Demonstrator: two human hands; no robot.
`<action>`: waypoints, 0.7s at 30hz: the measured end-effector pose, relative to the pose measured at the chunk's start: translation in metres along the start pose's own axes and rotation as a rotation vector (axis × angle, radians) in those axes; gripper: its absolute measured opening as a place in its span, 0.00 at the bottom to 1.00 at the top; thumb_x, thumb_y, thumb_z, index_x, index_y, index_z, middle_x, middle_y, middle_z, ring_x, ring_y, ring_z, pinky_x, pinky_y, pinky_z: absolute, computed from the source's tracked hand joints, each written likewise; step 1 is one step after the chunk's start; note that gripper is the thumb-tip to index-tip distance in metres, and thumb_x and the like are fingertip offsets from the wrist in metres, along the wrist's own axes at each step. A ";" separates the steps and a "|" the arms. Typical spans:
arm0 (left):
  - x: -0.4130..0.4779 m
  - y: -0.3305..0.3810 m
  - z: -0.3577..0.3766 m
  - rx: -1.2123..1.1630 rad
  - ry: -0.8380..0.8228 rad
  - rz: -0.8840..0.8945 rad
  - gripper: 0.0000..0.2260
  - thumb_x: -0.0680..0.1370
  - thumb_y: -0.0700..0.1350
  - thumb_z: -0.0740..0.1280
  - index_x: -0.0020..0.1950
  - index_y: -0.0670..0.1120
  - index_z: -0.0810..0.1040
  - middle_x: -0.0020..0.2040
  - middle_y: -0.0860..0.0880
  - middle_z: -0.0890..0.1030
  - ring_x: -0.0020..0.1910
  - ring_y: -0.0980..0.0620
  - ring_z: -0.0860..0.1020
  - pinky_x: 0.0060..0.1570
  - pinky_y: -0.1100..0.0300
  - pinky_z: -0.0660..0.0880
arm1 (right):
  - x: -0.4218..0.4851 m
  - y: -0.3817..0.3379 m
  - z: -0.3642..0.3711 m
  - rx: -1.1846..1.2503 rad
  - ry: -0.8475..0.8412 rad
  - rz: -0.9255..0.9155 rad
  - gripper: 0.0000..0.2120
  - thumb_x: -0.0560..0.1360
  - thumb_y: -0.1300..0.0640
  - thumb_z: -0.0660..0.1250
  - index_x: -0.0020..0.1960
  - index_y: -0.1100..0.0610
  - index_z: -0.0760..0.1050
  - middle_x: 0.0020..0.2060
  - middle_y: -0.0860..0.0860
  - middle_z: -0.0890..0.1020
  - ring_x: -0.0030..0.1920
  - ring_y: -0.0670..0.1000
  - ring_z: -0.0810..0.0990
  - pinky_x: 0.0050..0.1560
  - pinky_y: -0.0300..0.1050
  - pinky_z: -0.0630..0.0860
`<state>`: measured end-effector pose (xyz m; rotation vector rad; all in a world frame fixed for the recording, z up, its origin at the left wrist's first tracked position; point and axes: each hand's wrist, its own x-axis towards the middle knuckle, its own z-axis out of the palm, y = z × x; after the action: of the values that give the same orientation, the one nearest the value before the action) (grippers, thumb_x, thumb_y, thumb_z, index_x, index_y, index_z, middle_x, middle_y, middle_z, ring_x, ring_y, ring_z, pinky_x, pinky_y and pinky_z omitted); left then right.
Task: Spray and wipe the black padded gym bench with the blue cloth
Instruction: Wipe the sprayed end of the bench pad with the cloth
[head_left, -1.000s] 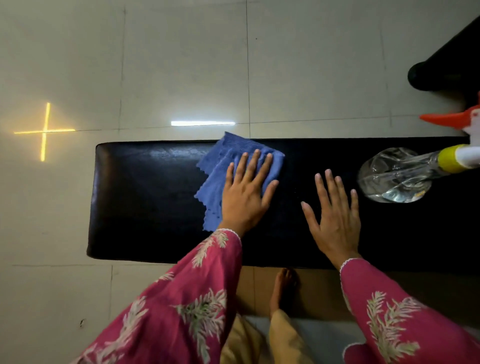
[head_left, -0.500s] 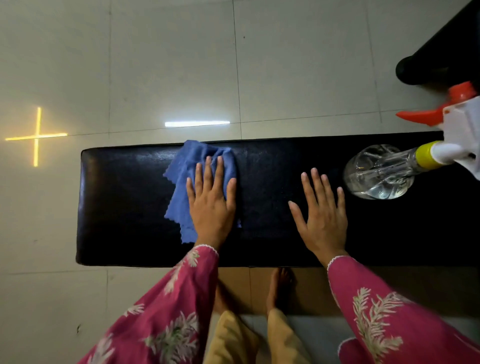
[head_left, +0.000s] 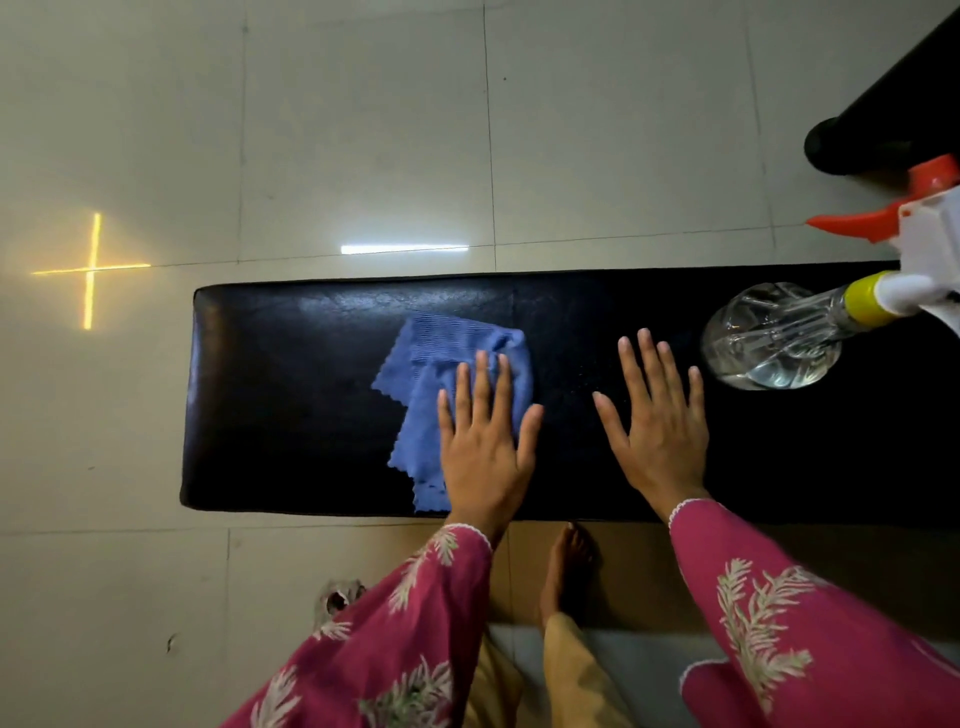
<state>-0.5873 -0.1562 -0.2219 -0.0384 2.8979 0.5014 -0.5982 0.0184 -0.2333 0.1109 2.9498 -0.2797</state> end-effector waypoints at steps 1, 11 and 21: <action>0.002 -0.005 -0.006 -0.043 -0.008 0.058 0.29 0.79 0.63 0.39 0.75 0.49 0.52 0.76 0.49 0.55 0.75 0.50 0.51 0.72 0.51 0.43 | 0.000 0.000 0.000 0.002 0.001 0.003 0.31 0.77 0.38 0.39 0.75 0.53 0.53 0.74 0.53 0.59 0.73 0.52 0.57 0.71 0.56 0.51; 0.044 -0.146 -0.056 0.053 0.071 -0.134 0.31 0.75 0.60 0.41 0.76 0.48 0.53 0.77 0.47 0.54 0.75 0.52 0.49 0.72 0.50 0.41 | -0.017 -0.122 -0.003 0.201 0.127 -0.133 0.28 0.79 0.40 0.42 0.73 0.55 0.56 0.73 0.52 0.58 0.73 0.50 0.53 0.72 0.51 0.43; 0.043 -0.152 -0.048 0.080 0.123 -0.126 0.29 0.77 0.59 0.43 0.75 0.48 0.55 0.76 0.48 0.55 0.75 0.52 0.51 0.71 0.54 0.39 | -0.004 -0.181 0.033 -0.013 0.091 0.015 0.29 0.77 0.38 0.47 0.74 0.49 0.56 0.74 0.51 0.59 0.73 0.57 0.52 0.71 0.57 0.44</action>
<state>-0.6292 -0.3151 -0.2367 -0.2471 3.0070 0.3725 -0.6047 -0.1656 -0.2322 0.1480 3.0388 -0.2607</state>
